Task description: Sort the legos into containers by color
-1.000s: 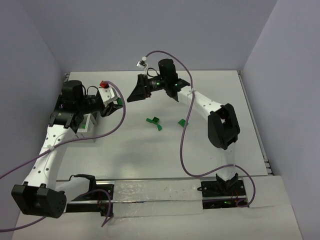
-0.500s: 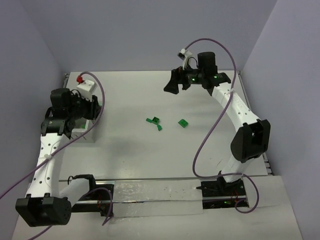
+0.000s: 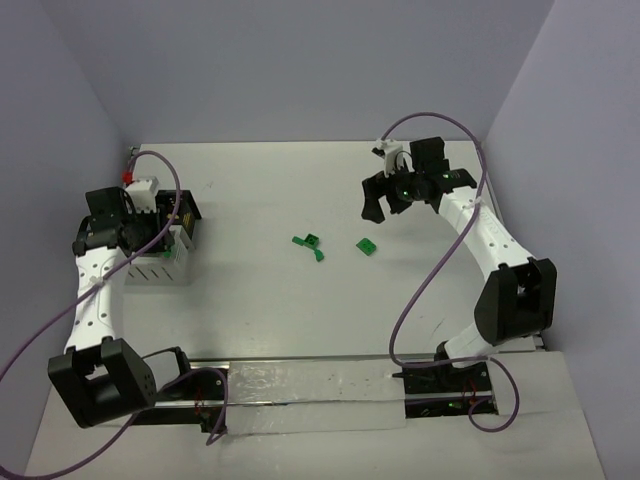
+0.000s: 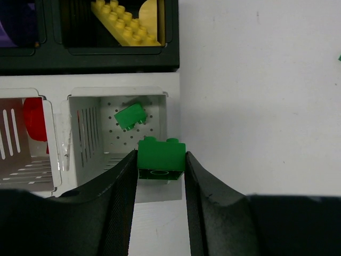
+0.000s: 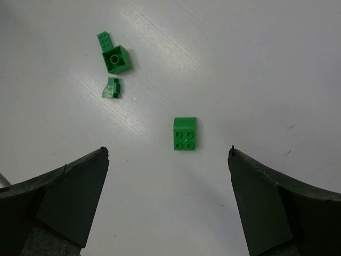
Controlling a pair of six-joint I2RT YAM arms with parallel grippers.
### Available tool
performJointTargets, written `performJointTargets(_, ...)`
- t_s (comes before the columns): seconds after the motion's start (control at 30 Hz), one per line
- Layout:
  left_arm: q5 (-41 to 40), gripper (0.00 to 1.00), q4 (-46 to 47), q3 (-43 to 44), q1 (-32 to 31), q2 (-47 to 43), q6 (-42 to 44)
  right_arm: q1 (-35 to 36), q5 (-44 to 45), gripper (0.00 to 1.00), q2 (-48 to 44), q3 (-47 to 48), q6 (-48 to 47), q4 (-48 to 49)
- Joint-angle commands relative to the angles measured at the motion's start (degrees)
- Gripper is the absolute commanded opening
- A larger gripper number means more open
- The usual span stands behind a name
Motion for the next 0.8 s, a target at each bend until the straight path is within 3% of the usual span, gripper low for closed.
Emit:
performJointTargets(0.0, -4.2, 0.0, 2.6, 0.7, 0.3, 1.4, -1.2, 0.2, -0.5, 1.0, -4.8, -3.9, 2.7, 6.4)
performJointTargets(0.23, -7.1, 0.05, 5.0, 1.3, 0.5, 3.3, -1.0, 0.2, -1.2, 1.0, -7.2, -7.9, 5.4, 11.3)
performJointTargets(0.4, -7.7, 0.22, 5.2, 1.2, 0.4, 3.2, -0.6, 0.2, -0.9, 1.0, -7.9, -8.3, 6.3, 12.6)
performJointTargets(0.47, -7.7, 0.36, 5.5, 0.8, 0.4, 2.4, -0.2, 0.2, -0.6, 1.0, -7.7, -8.2, 6.2, 13.0)
performJointTargets(0.6, -6.5, 0.54, 5.6, 2.1, 0.5, 1.0, 0.7, 0.2, -0.6, 1.0, -7.3, -8.1, 6.6, 13.3)
performJointTargets(0.77, -3.7, 0.64, 4.0, 6.4, 0.4, 0.9, 1.9, 0.3, 0.5, 1.0, -7.0, -7.9, 6.9, 13.9)
